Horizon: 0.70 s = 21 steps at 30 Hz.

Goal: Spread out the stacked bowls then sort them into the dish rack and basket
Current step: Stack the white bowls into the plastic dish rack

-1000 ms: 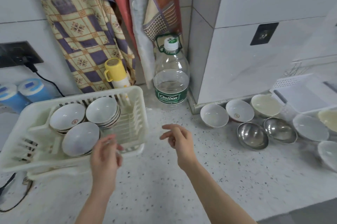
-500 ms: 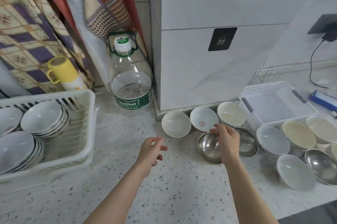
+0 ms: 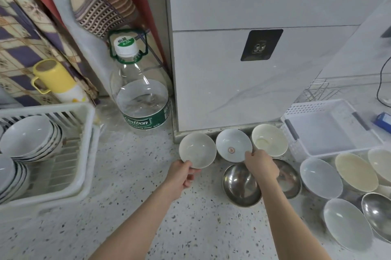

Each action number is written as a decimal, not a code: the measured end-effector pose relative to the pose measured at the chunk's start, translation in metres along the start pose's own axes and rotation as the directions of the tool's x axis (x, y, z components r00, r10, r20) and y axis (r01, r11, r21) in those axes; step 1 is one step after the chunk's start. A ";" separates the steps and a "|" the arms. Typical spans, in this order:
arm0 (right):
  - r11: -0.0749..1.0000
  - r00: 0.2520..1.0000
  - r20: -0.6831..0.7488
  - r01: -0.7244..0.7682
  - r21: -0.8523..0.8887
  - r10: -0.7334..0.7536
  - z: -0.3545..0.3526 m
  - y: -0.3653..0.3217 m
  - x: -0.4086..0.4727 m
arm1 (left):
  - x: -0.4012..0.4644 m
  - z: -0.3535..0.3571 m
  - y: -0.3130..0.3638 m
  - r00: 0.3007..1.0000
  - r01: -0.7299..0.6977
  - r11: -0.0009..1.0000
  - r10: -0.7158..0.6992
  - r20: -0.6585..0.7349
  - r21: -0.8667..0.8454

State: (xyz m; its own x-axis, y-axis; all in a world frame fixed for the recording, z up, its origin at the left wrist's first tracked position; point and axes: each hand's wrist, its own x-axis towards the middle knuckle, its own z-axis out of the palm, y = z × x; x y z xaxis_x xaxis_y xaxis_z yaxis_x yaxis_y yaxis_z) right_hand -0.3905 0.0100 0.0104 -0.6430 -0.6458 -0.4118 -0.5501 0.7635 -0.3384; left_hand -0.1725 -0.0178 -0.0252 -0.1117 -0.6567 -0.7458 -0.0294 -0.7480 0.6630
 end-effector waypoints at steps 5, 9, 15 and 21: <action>1.000 1.000 0.029 0.007 0.013 -0.008 0.004 -0.004 0.004 | -0.003 -0.003 0.001 0.997 -0.027 1.000 0.026 -0.077 -0.011; 1.000 1.000 0.019 -0.009 0.012 0.009 0.005 -0.007 0.007 | -0.010 -0.011 0.002 0.992 -0.036 0.999 0.031 -0.118 -0.039; 0.999 0.999 -0.009 0.040 0.032 -0.040 0.000 -0.013 0.006 | -0.029 -0.024 0.008 0.992 -0.068 0.995 0.059 -0.114 -0.078; 0.992 0.993 -0.048 0.112 0.051 -0.109 -0.007 -0.024 -0.008 | -0.055 -0.040 0.008 0.988 -0.113 0.989 0.102 -0.114 -0.094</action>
State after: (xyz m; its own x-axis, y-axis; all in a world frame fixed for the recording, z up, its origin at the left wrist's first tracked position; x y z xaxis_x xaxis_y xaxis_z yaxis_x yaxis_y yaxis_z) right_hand -0.3756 -0.0027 0.0274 -0.6038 -0.7250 -0.3313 -0.5906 0.6860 -0.4249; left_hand -0.1273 0.0080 0.0187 -0.0004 -0.7365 -0.6764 0.0768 -0.6745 0.7343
